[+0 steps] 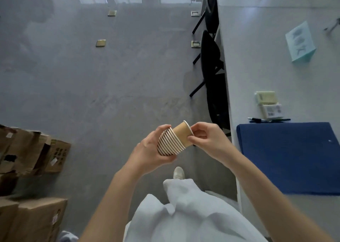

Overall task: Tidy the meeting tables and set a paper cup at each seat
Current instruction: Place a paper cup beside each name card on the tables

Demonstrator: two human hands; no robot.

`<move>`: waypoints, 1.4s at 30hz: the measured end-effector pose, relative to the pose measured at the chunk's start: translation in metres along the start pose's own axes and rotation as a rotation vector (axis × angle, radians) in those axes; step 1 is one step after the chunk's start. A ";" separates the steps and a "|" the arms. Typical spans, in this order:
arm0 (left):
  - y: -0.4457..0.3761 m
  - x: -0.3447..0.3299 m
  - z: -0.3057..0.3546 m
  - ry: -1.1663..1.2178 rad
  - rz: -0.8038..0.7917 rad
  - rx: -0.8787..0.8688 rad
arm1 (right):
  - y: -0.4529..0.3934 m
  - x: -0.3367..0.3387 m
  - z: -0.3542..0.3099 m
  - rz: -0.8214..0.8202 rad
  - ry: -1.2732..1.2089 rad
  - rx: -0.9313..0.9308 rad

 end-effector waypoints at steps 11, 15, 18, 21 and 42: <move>-0.159 0.094 -0.023 0.199 0.128 -0.029 | -0.159 0.056 -0.069 0.290 -0.024 0.093; -0.232 0.124 -0.037 0.184 0.077 -0.056 | -0.212 0.074 -0.074 0.493 -0.075 0.041; -0.285 0.148 -0.037 0.148 0.001 -0.120 | -0.242 0.092 -0.082 0.703 -0.038 -0.036; -0.334 0.168 -0.028 0.127 -0.067 -0.181 | -0.261 0.106 -0.084 0.822 0.002 -0.095; -0.584 0.130 0.133 0.072 -0.331 -0.285 | -0.383 0.322 0.030 0.739 0.637 -0.620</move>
Point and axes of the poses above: each hand's wrist, its own y-axis away from the middle knuckle, its own x-axis out of the back of the hand, z = x × y, the point moved 5 cm from there along -y, towards the middle knuckle, and after that the axes turned 12 degrees about -y, right-handed, at the moved point
